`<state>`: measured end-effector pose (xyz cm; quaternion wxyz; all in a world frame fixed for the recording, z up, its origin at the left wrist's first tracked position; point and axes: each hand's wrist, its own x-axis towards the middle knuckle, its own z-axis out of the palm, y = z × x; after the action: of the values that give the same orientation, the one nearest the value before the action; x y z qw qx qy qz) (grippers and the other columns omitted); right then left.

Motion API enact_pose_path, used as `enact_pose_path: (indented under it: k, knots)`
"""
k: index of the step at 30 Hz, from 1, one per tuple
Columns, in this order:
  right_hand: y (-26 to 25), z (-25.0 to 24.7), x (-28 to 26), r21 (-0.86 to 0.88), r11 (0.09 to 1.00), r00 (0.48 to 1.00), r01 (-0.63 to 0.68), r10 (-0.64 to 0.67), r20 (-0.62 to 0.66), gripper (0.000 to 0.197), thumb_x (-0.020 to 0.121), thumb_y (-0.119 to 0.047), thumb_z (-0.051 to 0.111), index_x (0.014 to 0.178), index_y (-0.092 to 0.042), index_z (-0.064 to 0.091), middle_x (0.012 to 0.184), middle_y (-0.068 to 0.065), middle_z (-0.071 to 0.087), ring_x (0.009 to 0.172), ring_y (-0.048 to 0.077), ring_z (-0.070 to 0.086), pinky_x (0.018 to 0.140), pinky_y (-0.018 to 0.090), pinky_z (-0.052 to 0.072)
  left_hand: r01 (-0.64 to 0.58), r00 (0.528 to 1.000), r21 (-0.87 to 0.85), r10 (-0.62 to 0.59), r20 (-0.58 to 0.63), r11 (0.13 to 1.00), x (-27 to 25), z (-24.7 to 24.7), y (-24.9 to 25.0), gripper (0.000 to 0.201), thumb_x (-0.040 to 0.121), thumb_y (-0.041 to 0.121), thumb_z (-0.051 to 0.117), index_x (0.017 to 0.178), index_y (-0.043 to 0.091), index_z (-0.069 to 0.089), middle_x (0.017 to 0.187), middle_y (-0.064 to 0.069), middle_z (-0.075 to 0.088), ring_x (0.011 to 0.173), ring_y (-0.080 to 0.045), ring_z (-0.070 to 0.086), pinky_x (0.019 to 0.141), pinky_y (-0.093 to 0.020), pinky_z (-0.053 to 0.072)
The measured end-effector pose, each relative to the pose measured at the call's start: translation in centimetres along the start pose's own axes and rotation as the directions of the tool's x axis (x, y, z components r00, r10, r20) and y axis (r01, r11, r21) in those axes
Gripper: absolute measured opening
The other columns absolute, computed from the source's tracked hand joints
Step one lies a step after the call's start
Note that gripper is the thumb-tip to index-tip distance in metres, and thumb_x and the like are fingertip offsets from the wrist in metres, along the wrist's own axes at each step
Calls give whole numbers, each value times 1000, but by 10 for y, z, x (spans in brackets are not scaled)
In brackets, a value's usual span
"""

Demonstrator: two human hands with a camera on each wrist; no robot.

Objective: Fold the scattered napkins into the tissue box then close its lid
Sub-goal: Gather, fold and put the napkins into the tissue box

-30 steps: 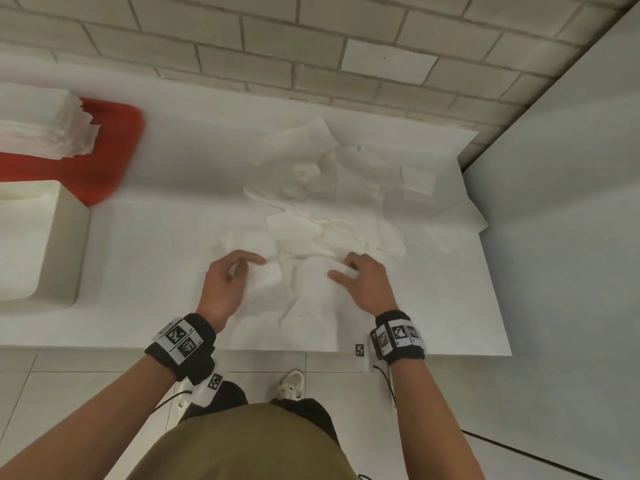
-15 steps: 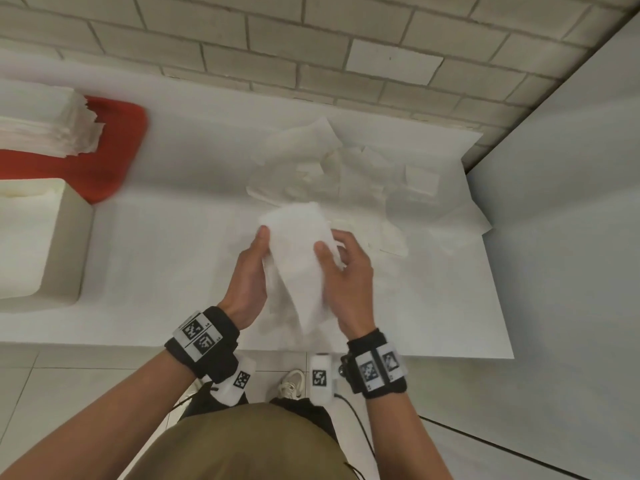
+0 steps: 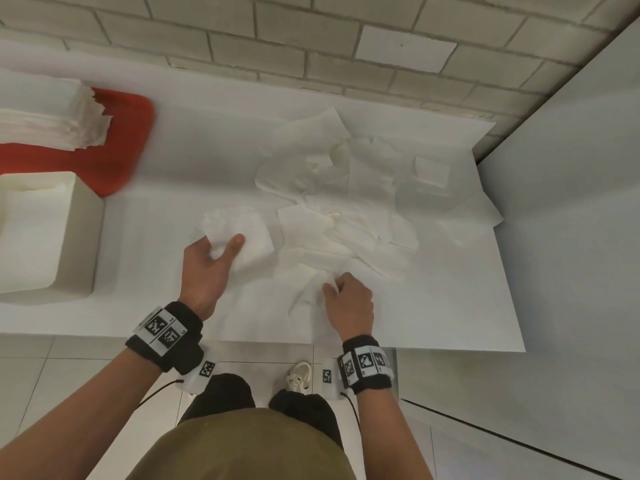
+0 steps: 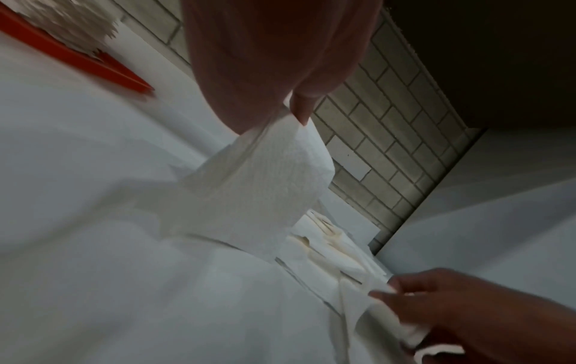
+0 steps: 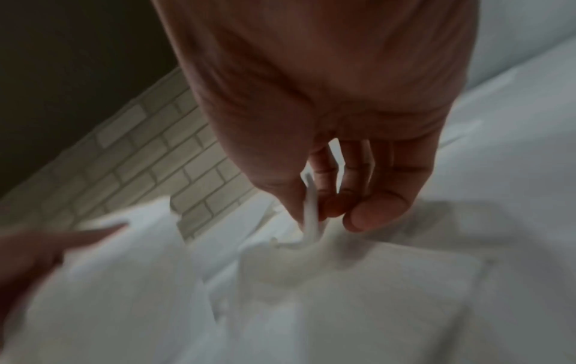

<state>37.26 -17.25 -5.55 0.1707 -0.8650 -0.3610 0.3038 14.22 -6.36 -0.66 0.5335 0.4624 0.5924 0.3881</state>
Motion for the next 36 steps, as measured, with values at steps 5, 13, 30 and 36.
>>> enact_pose_path:
  k: [5,13,30,36]
  knots:
    - [-24,-52,-20,193,947,955,258,-280,98,32,100,-21,70,80,-21,45,83,-8,58,77,7,53,66,24,39,-158,987,80,156,25,984,8,-13,-10,37,101,26,76,134,28,60,135,6,68,122,-22,68,106,-58,55]
    - [-112,-130,-61,315,753,639,578,-658,399,22,103,-22,73,115,-26,55,86,-8,79,71,14,62,72,31,44,-237,919,39,211,334,971,-7,11,14,34,108,8,47,106,21,79,116,-2,76,110,-32,68,103,-51,49]
    - [0,-86,57,-111,851,858,514,-505,96,38,87,-35,78,117,-36,55,119,-16,61,105,12,61,86,36,54,-54,993,-84,63,104,995,-4,-8,1,27,114,32,51,117,12,69,112,0,77,99,-16,73,82,-38,58]
    - [9,-30,63,-420,652,758,632,-632,159,55,77,-33,73,129,-22,62,137,2,52,116,24,53,91,40,50,-108,994,-35,109,17,994,5,-3,1,25,111,36,59,118,15,70,119,-3,75,112,-32,71,88,-51,61]
